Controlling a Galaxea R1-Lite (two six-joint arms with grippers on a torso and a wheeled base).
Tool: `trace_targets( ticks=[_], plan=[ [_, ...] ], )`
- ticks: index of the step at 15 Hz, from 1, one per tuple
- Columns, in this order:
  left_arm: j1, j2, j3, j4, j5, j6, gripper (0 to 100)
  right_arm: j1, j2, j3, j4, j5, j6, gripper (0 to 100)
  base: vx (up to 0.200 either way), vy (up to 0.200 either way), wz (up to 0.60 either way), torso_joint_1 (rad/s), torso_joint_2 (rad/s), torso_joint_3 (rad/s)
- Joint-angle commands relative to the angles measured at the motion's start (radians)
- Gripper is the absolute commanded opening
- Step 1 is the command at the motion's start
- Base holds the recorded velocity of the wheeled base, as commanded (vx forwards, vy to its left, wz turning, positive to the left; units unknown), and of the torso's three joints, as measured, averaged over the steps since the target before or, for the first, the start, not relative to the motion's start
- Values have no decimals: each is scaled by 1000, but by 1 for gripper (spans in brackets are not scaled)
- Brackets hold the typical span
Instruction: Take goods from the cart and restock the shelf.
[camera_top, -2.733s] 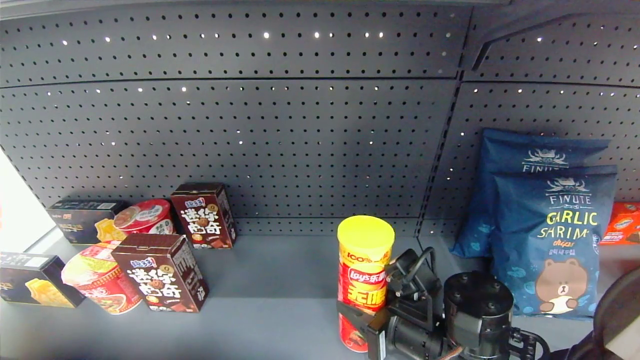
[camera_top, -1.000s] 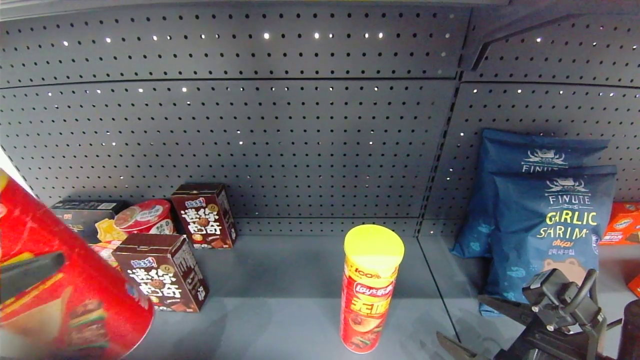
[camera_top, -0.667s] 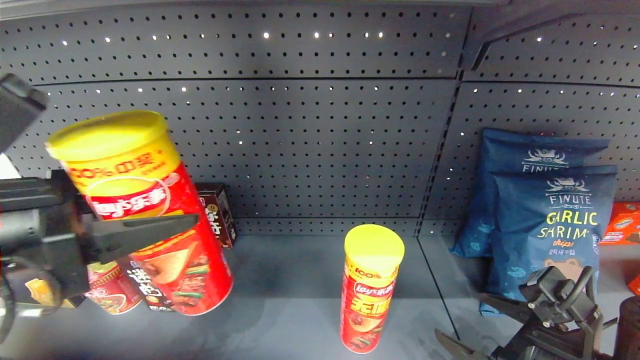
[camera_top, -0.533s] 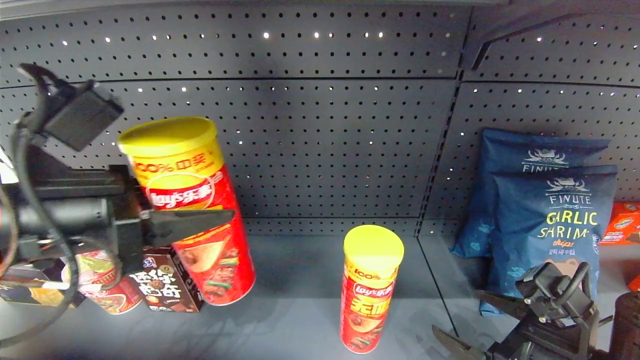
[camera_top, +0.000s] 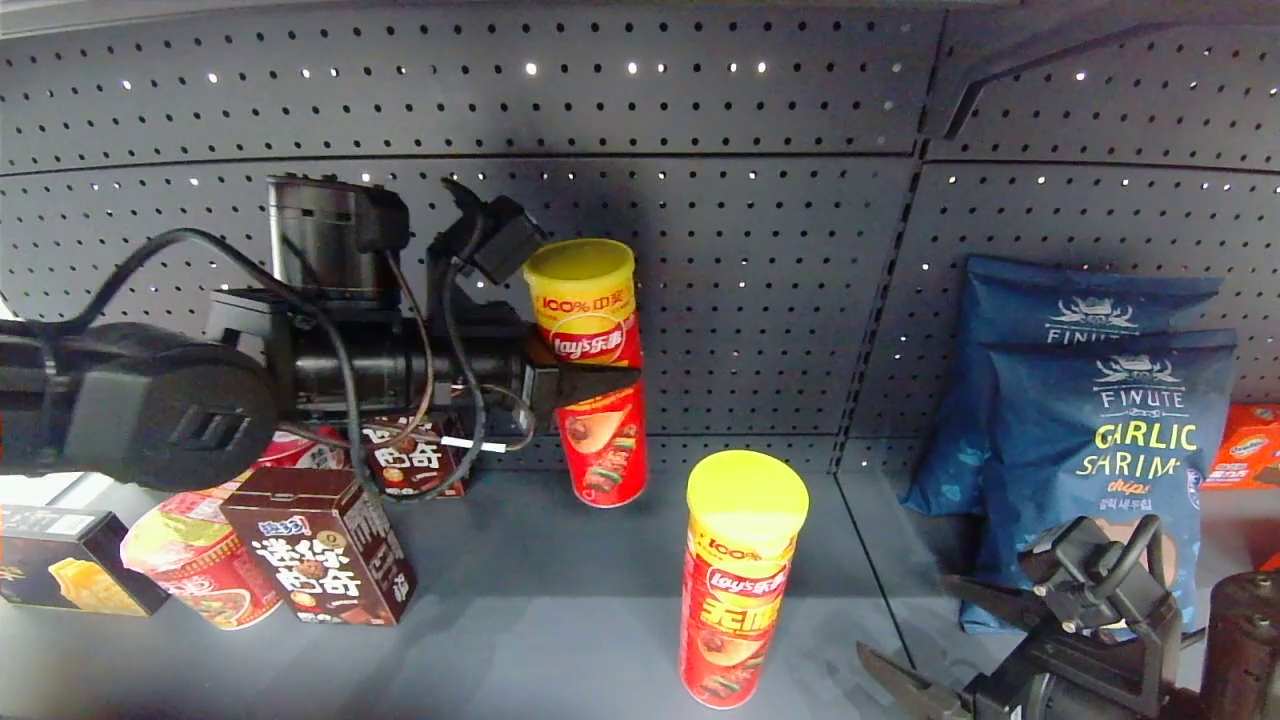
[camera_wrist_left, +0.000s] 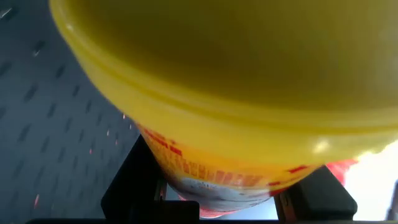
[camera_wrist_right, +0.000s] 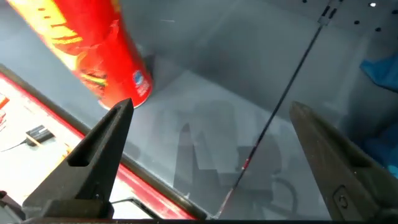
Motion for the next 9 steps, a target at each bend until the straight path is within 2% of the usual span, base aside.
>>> trace_targets(
  ticks=[1,9],
  plan=[
    [-8,140,-70,-34,-19,-1,0,-4,1,0,-1,1,0,100,0,0,0,0,0,0],
    [-53,284,-170,-42,-18,2,0,-48,14,-31,-1,10,0,100,0,0,0,0,0,0]
  ],
)
